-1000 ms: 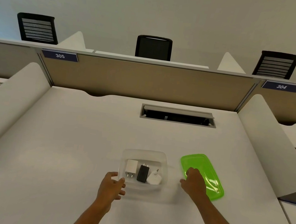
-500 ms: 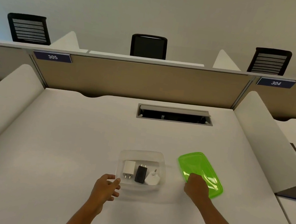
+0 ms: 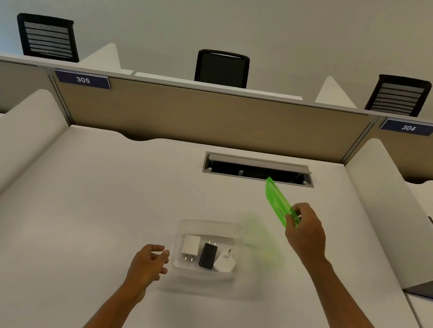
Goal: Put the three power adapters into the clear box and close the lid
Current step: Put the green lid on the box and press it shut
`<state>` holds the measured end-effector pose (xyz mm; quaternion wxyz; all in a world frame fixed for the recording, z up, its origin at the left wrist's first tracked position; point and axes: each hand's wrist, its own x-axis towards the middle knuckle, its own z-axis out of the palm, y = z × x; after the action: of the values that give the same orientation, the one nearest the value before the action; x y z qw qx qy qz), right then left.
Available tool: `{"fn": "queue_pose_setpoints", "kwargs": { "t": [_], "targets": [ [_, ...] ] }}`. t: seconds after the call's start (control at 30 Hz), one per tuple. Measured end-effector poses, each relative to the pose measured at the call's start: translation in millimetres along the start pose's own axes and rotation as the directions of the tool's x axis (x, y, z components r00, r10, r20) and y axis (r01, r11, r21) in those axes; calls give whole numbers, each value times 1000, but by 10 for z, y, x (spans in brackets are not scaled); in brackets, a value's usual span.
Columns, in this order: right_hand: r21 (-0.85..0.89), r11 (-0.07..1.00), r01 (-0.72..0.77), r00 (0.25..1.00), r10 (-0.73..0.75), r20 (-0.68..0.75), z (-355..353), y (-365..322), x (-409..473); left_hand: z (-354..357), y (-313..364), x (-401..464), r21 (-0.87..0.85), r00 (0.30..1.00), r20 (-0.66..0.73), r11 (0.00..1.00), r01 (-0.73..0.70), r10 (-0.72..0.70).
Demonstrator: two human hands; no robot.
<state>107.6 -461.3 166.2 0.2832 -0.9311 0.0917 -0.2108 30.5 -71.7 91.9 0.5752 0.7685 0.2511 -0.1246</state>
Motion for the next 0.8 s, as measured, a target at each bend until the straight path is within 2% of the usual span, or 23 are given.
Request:
{"fn": "queue_pose_setpoints", "kwargs": {
  "t": [0.07, 0.13, 0.2, 0.27, 0.5, 0.7, 0.8],
  "targets": [
    [143, 990, 17, 1000, -15, -12, -51, -128, 136, -7, 17, 11, -22, 1000, -5, 1000, -22, 22],
    [308, 950, -42, 999, 33, 36, -81, -266, 249, -6, 30, 15, -37, 999, -8, 998, -46, 46],
    [477, 861, -176, 979, 100, 180, -90, -401, 311, -4, 30, 19, -49, 998, -4, 997, -67, 67],
    [544, 798, -259, 942, 84, 325, -44, -486, 315, -4, 20, 22, -61, 997, 5, 995, -76, 77],
    [498, 773, -393, 800, 20, 600, 375, -500, 79, 12, -25, -16, -66, 995, 4, 993, -99, 100],
    [432, 764, -479, 724, 65, 687, 632, -445, -11, 23, -103, -30, -41, 994, 6, 994, -105, 105],
    [393, 785, -479, 714, 89, 694, 730, -409, -6, 25, -126, -33, -41, 994, 4, 993, -108, 108]
  ]
}}
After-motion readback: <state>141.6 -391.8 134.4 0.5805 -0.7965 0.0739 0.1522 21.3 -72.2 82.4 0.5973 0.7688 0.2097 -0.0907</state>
